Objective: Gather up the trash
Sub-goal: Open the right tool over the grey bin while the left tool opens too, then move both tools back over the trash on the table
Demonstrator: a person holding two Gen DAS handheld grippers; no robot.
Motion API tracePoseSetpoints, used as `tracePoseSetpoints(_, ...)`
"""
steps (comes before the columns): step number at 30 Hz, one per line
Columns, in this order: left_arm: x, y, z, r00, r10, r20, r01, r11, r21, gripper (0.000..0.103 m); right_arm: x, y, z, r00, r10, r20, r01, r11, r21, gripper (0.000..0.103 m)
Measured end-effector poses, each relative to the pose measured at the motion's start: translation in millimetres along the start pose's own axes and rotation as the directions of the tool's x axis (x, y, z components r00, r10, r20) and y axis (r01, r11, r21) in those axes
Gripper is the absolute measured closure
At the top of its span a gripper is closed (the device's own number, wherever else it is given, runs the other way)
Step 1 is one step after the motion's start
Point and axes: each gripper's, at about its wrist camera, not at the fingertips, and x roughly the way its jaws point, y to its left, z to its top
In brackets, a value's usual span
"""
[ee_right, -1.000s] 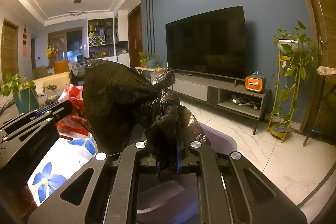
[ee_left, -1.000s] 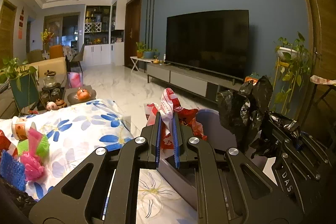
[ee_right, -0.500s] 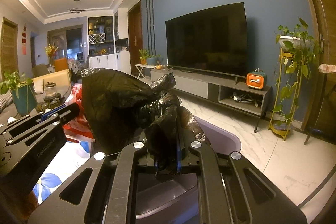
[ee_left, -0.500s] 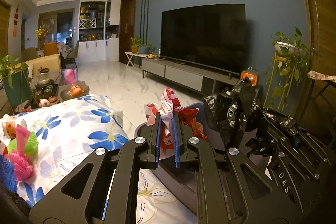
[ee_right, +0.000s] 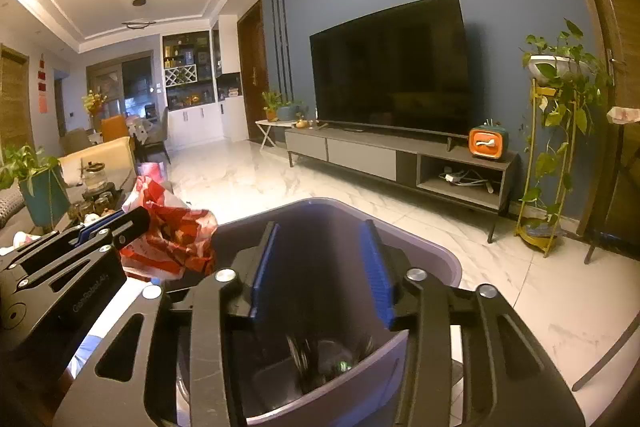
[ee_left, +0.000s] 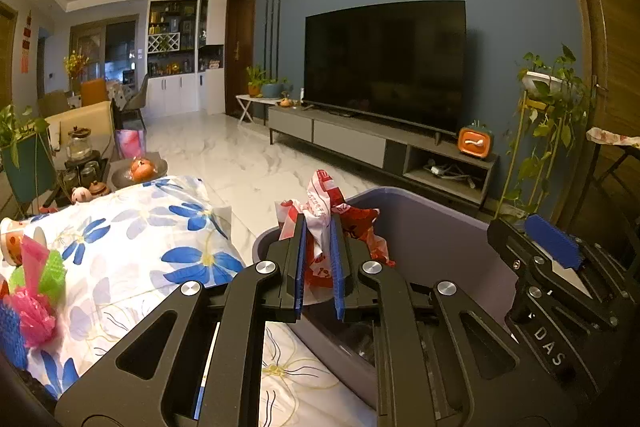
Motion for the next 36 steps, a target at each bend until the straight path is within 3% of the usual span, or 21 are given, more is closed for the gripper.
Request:
tracePoseSetpoints(4,2,-1,-2,1.000,0.010,-0.004,-0.010,1.000,0.012,0.085,0,0,0,1.000,-0.011,0.002,0.011,1.000,0.002,0.046)
tracePoseSetpoints(6,3,-1,-3,1.000,0.017,-0.008,-0.017,1.000,0.013,0.074,0,-1,0,1.000,-0.015,-0.001,0.015,1.000,0.005,0.045)
tracePoseSetpoints(8,1,1,-3,1.000,0.024,0.002,-0.024,1.000,0.005,0.053,-1,-2,-1,1.000,-0.021,0.001,0.021,1.000,0.005,0.043)
tracePoseSetpoints(11,-3,5,-3,0.999,0.035,0.020,-0.034,0.999,-0.010,0.042,-3,-3,-1,1.000,-0.024,0.002,0.023,1.000,0.007,0.040)
tracePoseSetpoints(29,-29,20,-9,0.995,0.099,0.027,-0.098,0.995,-0.029,0.032,-17,3,-1,1.000,-0.024,0.017,0.024,0.999,-0.025,0.034)
tracePoseSetpoints(36,-58,35,-14,0.988,0.153,0.039,-0.151,0.988,-0.044,0.028,-34,15,-5,0.999,0.021,0.026,-0.020,0.999,-0.042,0.017)
